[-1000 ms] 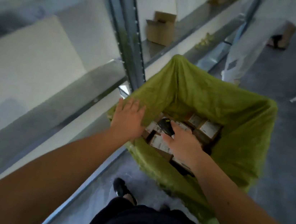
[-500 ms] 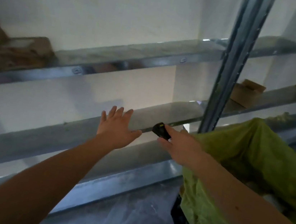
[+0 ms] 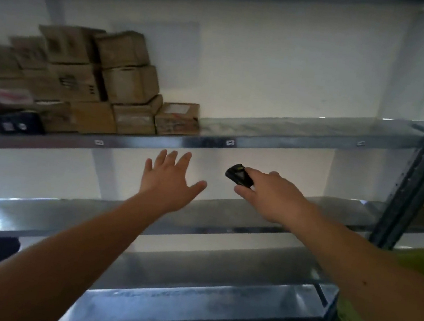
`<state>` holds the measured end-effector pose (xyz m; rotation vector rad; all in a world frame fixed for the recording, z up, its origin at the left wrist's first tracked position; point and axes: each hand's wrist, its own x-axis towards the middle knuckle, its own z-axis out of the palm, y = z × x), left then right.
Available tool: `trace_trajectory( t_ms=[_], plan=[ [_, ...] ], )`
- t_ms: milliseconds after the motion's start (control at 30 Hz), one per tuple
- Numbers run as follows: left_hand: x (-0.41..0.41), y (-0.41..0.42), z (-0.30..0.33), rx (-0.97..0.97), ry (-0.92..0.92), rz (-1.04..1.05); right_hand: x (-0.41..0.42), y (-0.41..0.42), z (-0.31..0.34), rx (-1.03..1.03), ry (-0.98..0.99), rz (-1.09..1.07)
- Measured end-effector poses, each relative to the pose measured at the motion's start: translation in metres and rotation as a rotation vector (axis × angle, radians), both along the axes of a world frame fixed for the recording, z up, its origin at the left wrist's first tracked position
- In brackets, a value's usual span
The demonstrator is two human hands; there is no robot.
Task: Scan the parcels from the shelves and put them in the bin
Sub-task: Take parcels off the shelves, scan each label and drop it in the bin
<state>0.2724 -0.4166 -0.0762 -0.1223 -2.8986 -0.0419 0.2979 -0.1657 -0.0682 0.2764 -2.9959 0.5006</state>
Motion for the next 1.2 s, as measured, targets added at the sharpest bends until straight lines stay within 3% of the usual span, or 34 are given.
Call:
trace_trajectory(
  t_ms=[233, 533, 767, 1000, 1200],
  plan=[
    [-0.021, -0.045, 0.036, -0.003, 0.074, 0.055, -0.027, -0.039, 0.038, 0.008, 0.073, 0.071],
    [-0.083, -0.045, 0.065, 0.057, 0.148, 0.021, -0.1, -0.056, 0.064, 0.001, 0.14, 0.13],
    [-0.154, -0.024, 0.073, 0.269, 0.062, 0.075, -0.183, -0.052, 0.081, 0.012, 0.135, 0.144],
    [-0.212, -0.005, 0.081, 0.152, -0.003, 0.238, -0.255, -0.041, 0.093, 0.047, 0.154, 0.188],
    [-0.228, 0.011, 0.087, 0.182, -0.053, 0.331, -0.294, -0.036, 0.088, 0.047, 0.125, 0.227]
  ],
)
